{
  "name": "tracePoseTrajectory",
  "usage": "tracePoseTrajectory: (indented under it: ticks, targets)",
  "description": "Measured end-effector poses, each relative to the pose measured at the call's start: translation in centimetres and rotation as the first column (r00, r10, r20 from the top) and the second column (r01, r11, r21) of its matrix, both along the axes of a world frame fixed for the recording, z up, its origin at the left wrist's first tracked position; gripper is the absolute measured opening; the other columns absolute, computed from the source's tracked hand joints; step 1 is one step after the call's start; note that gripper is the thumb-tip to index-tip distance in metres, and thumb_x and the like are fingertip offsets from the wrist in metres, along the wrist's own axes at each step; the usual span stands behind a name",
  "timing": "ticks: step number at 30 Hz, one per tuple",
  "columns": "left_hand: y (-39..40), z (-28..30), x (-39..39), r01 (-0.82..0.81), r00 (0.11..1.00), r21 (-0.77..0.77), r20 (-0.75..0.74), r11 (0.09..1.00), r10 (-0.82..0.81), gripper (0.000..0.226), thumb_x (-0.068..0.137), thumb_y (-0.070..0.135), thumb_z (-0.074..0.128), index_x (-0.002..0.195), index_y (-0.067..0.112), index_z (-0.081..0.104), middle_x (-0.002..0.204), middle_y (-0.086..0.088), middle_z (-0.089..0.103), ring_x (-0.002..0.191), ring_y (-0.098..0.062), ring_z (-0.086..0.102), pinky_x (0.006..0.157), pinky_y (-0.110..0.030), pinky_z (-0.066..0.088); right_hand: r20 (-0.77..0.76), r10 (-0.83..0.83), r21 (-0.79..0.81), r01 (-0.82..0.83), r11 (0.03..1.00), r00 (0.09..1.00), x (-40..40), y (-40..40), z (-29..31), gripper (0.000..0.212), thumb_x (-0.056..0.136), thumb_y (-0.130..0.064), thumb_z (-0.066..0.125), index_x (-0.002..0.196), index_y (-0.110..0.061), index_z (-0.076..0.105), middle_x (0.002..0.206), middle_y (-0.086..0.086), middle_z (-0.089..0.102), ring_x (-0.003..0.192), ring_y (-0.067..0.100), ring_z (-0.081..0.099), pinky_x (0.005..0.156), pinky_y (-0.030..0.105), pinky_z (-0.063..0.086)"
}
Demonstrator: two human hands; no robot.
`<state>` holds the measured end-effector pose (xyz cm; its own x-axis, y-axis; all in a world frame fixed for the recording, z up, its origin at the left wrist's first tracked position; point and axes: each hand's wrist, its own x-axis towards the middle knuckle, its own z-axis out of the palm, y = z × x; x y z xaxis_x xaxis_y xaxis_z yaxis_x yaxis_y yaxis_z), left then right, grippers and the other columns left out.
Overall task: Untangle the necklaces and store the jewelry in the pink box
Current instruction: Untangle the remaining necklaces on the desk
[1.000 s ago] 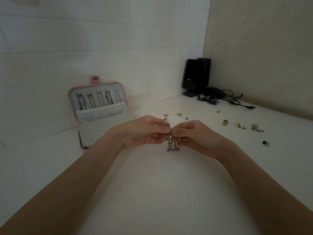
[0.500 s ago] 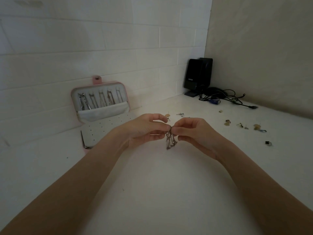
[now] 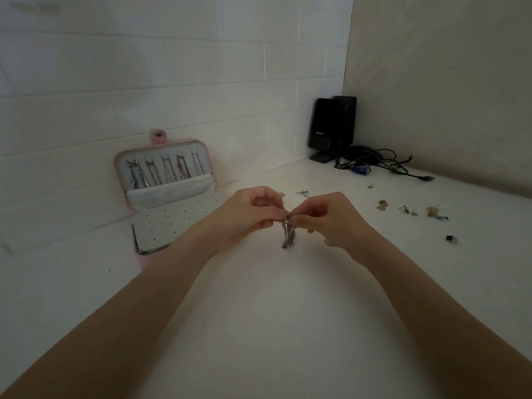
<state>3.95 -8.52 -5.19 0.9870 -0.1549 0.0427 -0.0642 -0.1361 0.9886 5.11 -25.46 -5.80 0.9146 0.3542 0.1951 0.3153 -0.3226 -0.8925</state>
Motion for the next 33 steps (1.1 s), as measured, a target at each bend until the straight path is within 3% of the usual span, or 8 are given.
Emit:
tracePoseTrajectory:
  ticks: [4,7,14,17,22,27,29,33]
  targets:
    - [0.3,0.1,0.3,-0.003,0.994,0.224,0.109,0.975,-0.022,0.022,0.079,-0.002,0.067,0.076,0.018,0.058,0.078,0.005,0.061,0.065,-0.006,0.055,0.061,-0.015,0.044,-0.112,0.020,0.132,-0.005,0.991,0.993,0.4,-0.3,-0.4,0.011,0.083,-0.012,0.066,0.073,-0.012,0.070,0.066,0.001,0.061,0.059,0.008,0.052,0.060,0.024,0.042]
    - [0.0,0.1,0.1,0.015,0.984,0.316,0.165,0.948,-0.071,0.022,0.081,-0.003,0.065,0.080,0.017,0.056,0.081,0.002,0.060,0.059,-0.005,0.055,0.058,-0.015,0.042,-0.202,0.082,0.225,-0.035,0.974,0.976,0.3,-0.2,-0.3,0.017,0.087,-0.007,0.059,0.071,-0.006,0.066,0.062,0.000,0.054,0.057,0.010,0.047,0.050,0.017,0.041]
    - [-0.4,-0.1,0.1,-0.027,0.975,0.418,0.213,0.908,-0.069,0.019,0.081,-0.004,0.062,0.078,0.014,0.062,0.076,-0.002,0.066,0.057,0.004,0.056,0.056,-0.008,0.042,-0.237,0.118,0.296,-0.045,0.954,0.964,0.4,0.3,-0.5,0.018,0.089,-0.007,0.056,0.073,-0.005,0.063,0.072,0.006,0.056,0.064,0.010,0.050,0.054,0.020,0.044]
    - [-0.3,-0.2,0.0,-0.031,0.989,0.357,0.144,0.933,-0.023,0.019,0.084,0.001,0.061,0.075,0.017,0.063,0.068,0.006,0.064,0.054,0.005,0.052,0.052,-0.010,0.041,-0.242,0.104,0.325,-0.020,0.946,0.965,0.5,0.1,-0.7,0.014,0.089,-0.009,0.056,0.079,-0.004,0.064,0.079,0.007,0.063,0.071,0.011,0.056,0.057,0.019,0.047]
    - [-0.2,-0.3,-0.2,0.003,1.000,0.157,-0.016,0.988,0.000,0.013,0.087,0.008,0.060,0.079,0.016,0.065,0.074,0.004,0.062,0.069,-0.003,0.057,0.067,-0.015,0.051,-0.221,0.085,0.408,0.013,0.913,0.972,0.7,-0.2,-0.5,0.010,0.086,-0.003,0.059,0.077,-0.005,0.063,0.072,0.006,0.065,0.066,0.012,0.058,0.061,0.021,0.047]
    - [-0.9,0.2,-0.3,-0.083,0.983,-0.313,-0.181,0.946,0.027,0.012,0.090,0.001,0.053,0.081,0.006,0.060,0.081,-0.009,0.064,0.072,-0.016,0.064,0.071,-0.024,0.058,-0.203,0.094,0.446,0.006,0.895,0.975,0.8,-0.4,-0.5,0.009,0.083,0.001,0.062,0.080,-0.007,0.063,0.066,0.000,0.065,0.060,0.008,0.058,0.059,0.018,0.048]
    - [-1.4,0.2,-0.3,-0.121,0.986,-0.312,-0.147,0.942,0.078,0.012,0.091,0.001,0.052,0.081,0.006,0.058,0.076,-0.008,0.061,0.065,-0.013,0.061,0.062,-0.020,0.055,-0.170,0.065,0.350,-0.001,0.937,0.983,0.7,-0.3,-0.6,0.010,0.084,0.000,0.063,0.083,-0.009,0.066,0.070,0.001,0.067,0.062,0.010,0.057,0.063,0.020,0.049]
    - [-2.4,-0.2,-0.3,-0.178,0.983,-0.043,0.034,0.983,0.180,0.014,0.091,0.003,0.050,0.080,0.011,0.053,0.069,-0.003,0.056,0.054,-0.007,0.053,0.052,-0.017,0.047,-0.122,0.004,0.171,0.017,0.985,0.992,0.6,0.0,-0.9,0.007,0.086,-0.004,0.062,0.085,-0.009,0.068,0.075,0.004,0.065,0.063,0.009,0.056,0.063,0.020,0.049]
